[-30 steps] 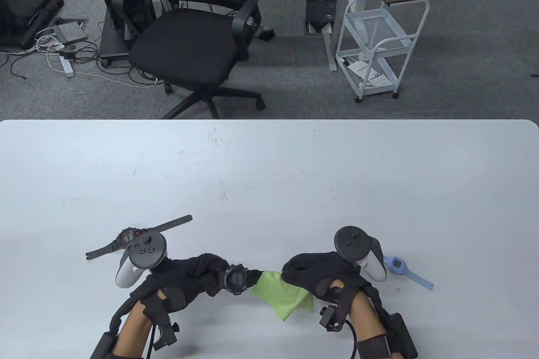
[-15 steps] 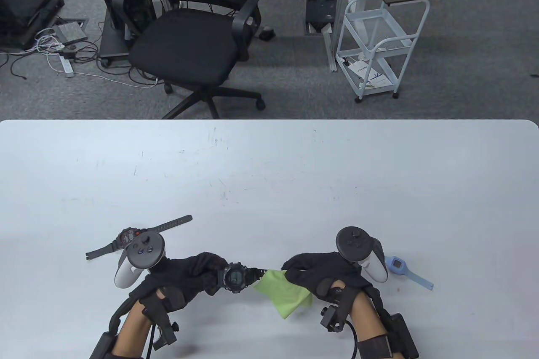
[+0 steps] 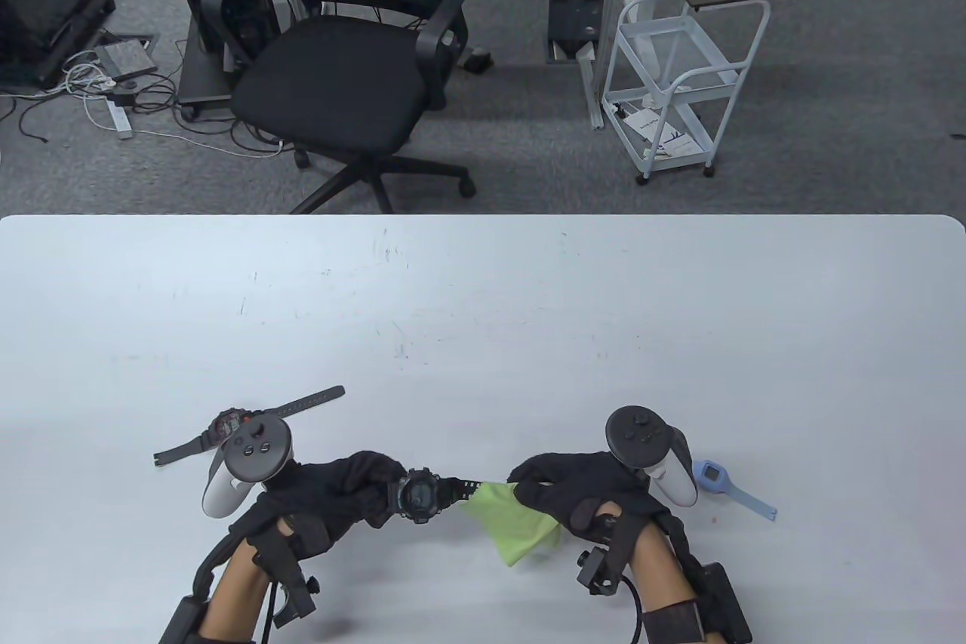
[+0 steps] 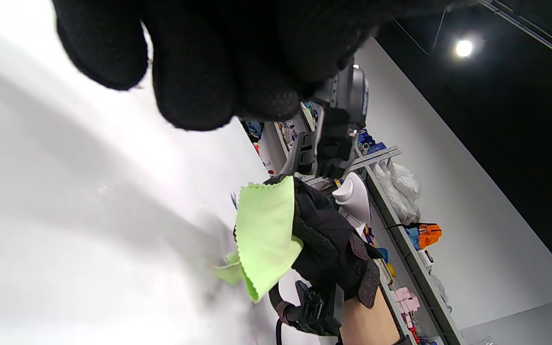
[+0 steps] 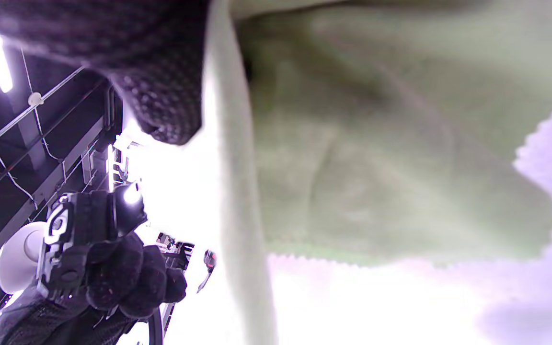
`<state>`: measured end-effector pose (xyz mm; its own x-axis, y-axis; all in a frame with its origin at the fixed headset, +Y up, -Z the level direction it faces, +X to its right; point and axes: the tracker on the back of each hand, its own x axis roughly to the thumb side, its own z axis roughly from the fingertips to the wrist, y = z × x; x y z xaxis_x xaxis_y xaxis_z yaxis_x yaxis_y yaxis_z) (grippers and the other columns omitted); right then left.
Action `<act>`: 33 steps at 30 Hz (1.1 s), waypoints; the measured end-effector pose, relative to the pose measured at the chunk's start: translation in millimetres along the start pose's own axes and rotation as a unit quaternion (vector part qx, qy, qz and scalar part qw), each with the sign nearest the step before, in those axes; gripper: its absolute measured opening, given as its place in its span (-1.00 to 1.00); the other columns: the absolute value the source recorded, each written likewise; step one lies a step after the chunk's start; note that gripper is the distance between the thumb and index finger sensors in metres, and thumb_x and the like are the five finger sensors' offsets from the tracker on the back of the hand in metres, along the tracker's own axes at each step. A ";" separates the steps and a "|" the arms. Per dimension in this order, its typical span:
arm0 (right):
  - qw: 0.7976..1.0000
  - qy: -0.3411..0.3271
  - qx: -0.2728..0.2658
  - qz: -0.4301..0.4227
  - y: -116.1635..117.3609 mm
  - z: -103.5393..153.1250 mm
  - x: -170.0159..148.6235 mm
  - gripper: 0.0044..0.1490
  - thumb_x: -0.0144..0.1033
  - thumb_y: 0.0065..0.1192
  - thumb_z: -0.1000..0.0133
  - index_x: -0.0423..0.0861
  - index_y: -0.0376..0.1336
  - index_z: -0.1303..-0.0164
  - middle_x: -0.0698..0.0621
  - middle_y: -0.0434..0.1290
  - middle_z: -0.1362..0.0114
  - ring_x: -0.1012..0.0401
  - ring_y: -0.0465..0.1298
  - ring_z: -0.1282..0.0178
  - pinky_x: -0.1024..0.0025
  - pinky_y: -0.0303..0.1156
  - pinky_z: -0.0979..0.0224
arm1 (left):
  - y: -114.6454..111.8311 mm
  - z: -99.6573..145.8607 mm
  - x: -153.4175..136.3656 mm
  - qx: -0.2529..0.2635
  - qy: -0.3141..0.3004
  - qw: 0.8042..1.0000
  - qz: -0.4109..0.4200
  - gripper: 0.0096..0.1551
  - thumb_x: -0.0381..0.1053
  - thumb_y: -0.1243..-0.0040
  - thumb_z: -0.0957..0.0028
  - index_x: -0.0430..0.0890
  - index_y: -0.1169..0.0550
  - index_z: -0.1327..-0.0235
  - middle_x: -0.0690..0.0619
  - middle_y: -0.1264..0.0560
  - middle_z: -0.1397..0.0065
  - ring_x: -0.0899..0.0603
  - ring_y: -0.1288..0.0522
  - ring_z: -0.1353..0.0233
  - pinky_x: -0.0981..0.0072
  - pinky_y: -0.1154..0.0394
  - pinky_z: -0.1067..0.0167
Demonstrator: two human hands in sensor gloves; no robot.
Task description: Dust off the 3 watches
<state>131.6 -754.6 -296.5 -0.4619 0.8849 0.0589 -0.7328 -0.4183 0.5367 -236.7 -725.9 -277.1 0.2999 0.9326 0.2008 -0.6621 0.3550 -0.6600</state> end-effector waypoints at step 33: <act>1.000 0.015 -0.027 0.003 -4.3 2.4 -4.7 -0.44 -0.01 0.46 0.00 -0.08 0.60 -0.09 0.04 0.73 0.03 0.13 0.71 0.04 -0.17 0.49 -0.23 | 3.7 2.4 -0.1 0.012 -0.002 1.000 0.003 -0.41 -0.13 -0.22 -0.07 -0.17 -0.50 -0.42 -0.13 -0.66 -0.15 -0.25 -0.66 -0.10 -0.35 -0.46 -0.27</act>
<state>138.1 -756.4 -297.1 -0.4808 0.8761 0.0366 -0.7553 -0.4349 0.4903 -240.9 -724.5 -277.8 0.2928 0.9353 0.1988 -0.6805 0.3499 -0.6438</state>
